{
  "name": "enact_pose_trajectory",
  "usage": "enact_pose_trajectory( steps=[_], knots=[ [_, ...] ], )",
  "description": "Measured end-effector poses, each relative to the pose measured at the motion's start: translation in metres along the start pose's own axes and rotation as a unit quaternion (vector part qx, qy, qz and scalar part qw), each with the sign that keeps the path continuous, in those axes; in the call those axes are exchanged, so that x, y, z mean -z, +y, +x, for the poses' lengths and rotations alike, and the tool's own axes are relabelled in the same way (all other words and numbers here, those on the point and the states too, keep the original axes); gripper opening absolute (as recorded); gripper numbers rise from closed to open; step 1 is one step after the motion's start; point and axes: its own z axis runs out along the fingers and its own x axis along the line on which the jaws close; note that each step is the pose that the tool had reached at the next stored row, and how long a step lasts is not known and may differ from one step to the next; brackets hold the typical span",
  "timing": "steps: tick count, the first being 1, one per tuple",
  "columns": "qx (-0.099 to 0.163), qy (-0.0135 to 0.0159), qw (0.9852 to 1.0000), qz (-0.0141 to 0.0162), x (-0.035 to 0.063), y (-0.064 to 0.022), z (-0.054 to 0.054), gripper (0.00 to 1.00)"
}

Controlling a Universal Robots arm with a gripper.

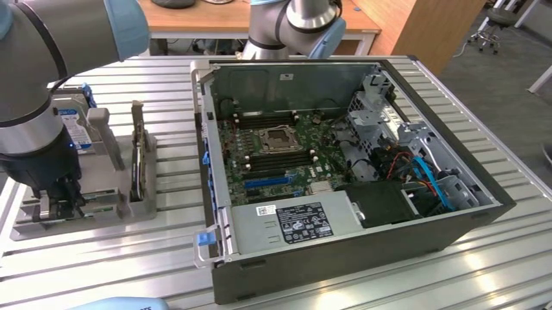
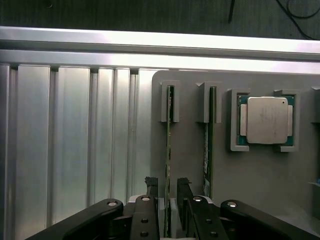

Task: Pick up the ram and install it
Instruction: 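Pick up the ram and move it above insertion slot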

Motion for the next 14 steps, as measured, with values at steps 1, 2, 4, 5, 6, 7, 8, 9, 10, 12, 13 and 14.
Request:
enact_pose_trajectory(
  steps=[1,2,4,5,6,7,8,9,10,12,13,14],
  knots=[
    [0.000,0.0000,1.0000,0.0000,-0.0009,0.0000,0.0000,0.29],
    [0.000,0.0000,1.0000,-0.0001,-0.0018,0.0000,0.0000,0.29],
    [0.000,0.0000,1.0000,0.0000,-0.0037,-0.0001,0.0000,0.29],
    [0.000,0.0000,1.0000,0.0000,-0.0048,-0.0002,0.0000,0.29],
    [0.000,0.0001,1.0000,-0.0001,-0.0057,-0.0002,0.0001,0.29],
    [0.000,0.0000,1.0000,0.0000,-0.0065,-0.0003,0.0001,0.29],
    [0.000,0.0001,1.0000,-0.0001,-0.0067,-0.0003,0.0001,0.29],
    [0.000,0.0001,1.0000,-0.0002,-0.0067,-0.0003,0.0001,0.29],
    [0.000,0.0001,1.0000,-0.0002,-0.0067,-0.0002,0.0001,0.29],
    [0.000,0.0000,1.0000,0.0000,-0.0069,-0.0010,0.0000,0.29],
    [0.000,0.0001,1.0000,0.0000,-0.0068,-0.0018,0.0000,0.29],
    [0.000,0.0001,1.0000,-0.0001,-0.0067,-0.0026,0.0001,0.29]
  ],
)
